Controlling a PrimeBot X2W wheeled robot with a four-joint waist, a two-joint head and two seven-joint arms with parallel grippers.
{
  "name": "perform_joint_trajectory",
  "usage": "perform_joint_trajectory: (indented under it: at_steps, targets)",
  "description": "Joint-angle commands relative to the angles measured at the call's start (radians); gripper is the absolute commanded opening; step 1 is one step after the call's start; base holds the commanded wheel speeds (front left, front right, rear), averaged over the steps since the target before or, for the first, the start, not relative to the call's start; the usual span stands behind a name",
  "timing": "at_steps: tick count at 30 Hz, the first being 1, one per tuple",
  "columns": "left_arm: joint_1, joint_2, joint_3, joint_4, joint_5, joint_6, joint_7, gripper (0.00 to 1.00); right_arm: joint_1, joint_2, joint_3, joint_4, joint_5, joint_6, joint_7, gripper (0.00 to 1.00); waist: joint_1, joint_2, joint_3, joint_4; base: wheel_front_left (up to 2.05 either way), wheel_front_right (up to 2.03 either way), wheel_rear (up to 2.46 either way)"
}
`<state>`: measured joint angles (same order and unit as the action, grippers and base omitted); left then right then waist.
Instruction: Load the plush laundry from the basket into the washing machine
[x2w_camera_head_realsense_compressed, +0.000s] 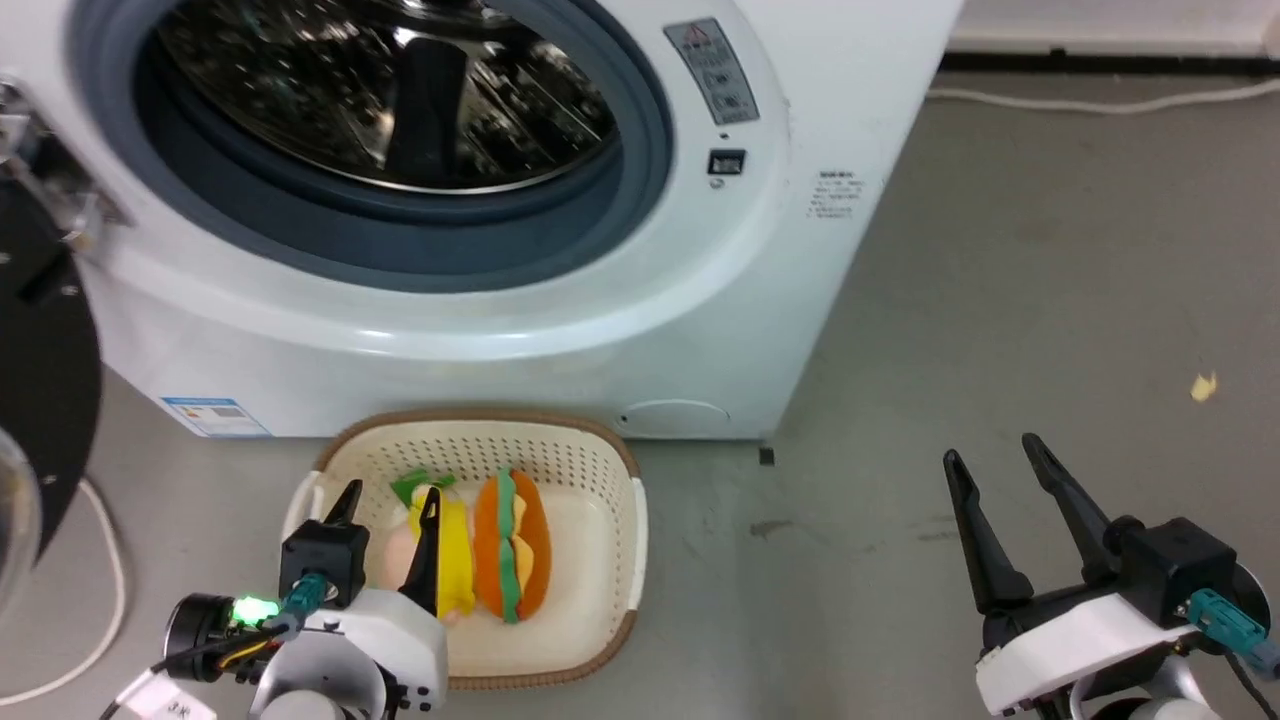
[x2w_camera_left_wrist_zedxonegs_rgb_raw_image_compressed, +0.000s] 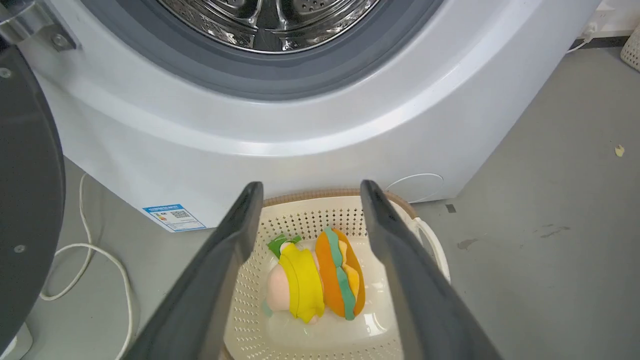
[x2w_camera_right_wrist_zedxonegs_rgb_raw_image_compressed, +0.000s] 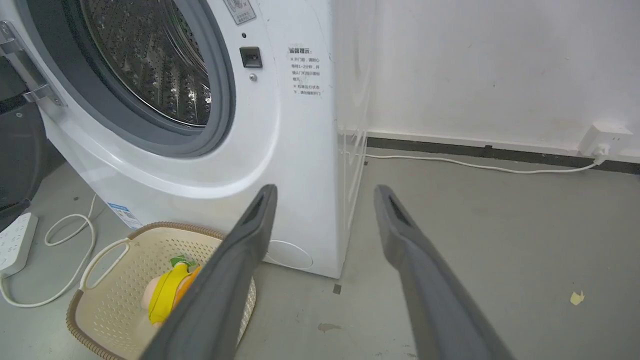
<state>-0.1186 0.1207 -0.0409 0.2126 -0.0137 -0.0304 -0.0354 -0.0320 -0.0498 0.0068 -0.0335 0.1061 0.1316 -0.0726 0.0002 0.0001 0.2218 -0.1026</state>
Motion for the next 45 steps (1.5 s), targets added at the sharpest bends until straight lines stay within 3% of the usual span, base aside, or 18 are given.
perform_joint_trajectory:
  at_steps: [1,21,45]
  targets:
    - [-0.024,0.014,-0.004,0.020,-0.008,-0.004,0.002,1.00,-0.018,0.000,0.003,-0.008,0.014,0.000,-0.009,1.00,-0.0002,-0.0001,0.025,-0.020,0.00,0.00,0.00]
    - [-0.147,0.132,-0.057,0.274,-0.063,-0.028,0.077,1.00,-0.038,0.000,0.032,-0.034,0.116,0.000,-0.051,1.00,-0.0002,-0.0001,0.202,-0.120,0.00,0.00,0.00]
    - [-0.435,0.260,-0.183,0.486,-0.113,-0.041,0.271,1.00,-0.063,0.000,0.048,-0.077,0.213,-0.001,-0.101,1.00,-0.0002,-0.0001,0.426,-0.185,0.00,0.00,0.00]
